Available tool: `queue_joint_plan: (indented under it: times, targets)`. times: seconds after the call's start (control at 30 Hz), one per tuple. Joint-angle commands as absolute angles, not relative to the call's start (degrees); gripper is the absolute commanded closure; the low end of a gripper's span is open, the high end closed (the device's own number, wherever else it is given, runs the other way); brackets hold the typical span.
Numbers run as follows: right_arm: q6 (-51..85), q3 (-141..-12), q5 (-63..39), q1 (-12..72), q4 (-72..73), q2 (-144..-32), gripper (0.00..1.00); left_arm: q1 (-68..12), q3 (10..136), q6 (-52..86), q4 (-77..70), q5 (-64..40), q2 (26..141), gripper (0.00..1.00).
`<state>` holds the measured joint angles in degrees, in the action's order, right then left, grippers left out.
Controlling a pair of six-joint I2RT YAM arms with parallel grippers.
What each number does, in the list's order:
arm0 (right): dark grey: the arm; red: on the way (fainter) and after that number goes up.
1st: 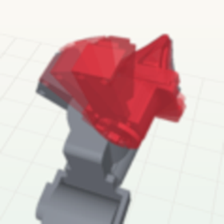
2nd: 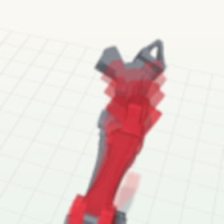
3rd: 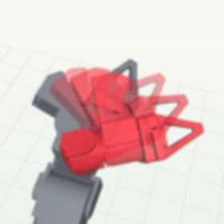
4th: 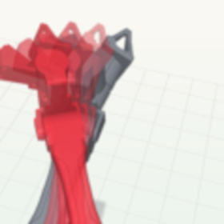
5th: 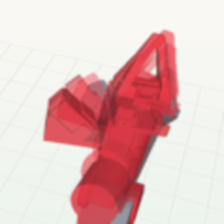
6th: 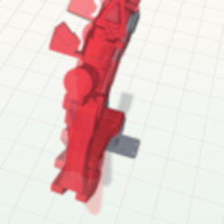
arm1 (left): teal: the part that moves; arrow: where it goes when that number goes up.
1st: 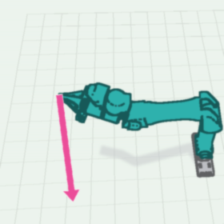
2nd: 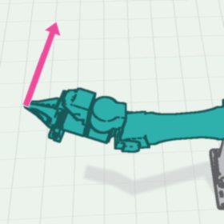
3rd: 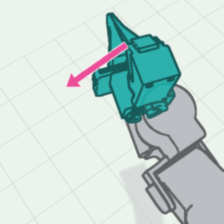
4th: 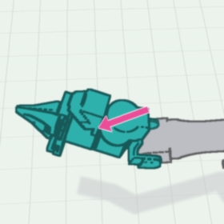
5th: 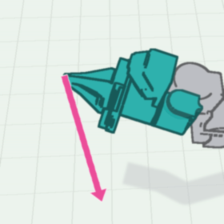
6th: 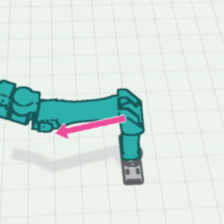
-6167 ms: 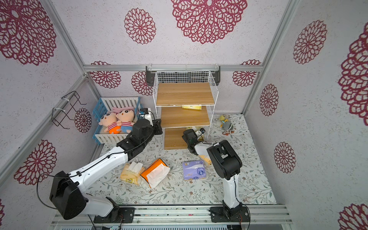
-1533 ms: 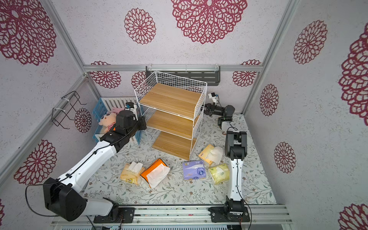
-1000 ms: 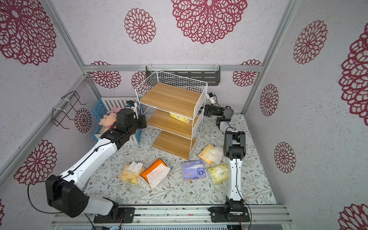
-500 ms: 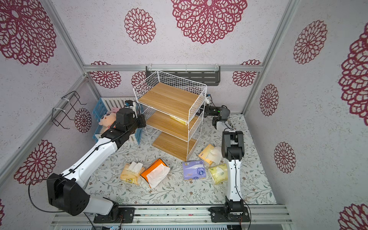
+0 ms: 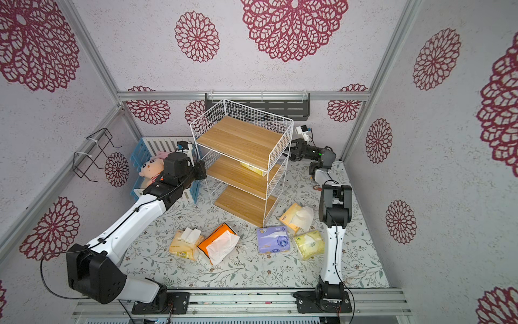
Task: Remove the tissue boxes from the shelf
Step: Adjust the box of tissues on the shelf.
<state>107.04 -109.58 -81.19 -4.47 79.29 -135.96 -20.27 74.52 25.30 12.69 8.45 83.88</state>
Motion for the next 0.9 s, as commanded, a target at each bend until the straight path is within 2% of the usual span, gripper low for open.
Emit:
queue_joint_plan:
  times: [0.0,0.2,0.27,0.37,0.43,0.57,0.77,0.87]
  targets:
    - [91.5,-107.3,-76.0,-6.5,63.5,-130.0,0.01,-20.7,75.2,31.6,13.3,6.7,83.3,0.94]
    - [53.2,-111.3,-59.8,-10.3,12.0,-127.0,0.01,-20.6,75.0,30.9,13.0,7.5,83.2,0.93]
    - [37.4,-114.6,-47.9,-9.6,-7.0,-124.9,0.01,-20.6,75.4,30.8,13.1,7.5,83.6,0.94]
    - [26.3,-113.3,-31.9,-7.1,-19.7,-119.7,0.01,-20.6,75.8,30.8,13.0,7.3,84.1,0.94]
    - [23.9,-108.7,-21.9,-5.4,-22.4,-114.9,0.01,-20.6,75.9,31.0,12.9,7.3,84.1,0.94]
    - [23.8,-92.5,-8.2,-1.3,-18.6,-100.9,0.01,-20.6,75.4,31.8,12.5,7.4,83.9,0.94]
    - [31.3,-72.2,-0.1,4.2,-12.7,-78.7,0.02,-20.7,74.2,33.1,13.5,7.2,81.6,0.94]
    - [33.2,-67.2,3.3,8.5,-13.9,-70.4,0.10,-20.7,73.5,33.8,14.1,7.4,80.2,0.95]
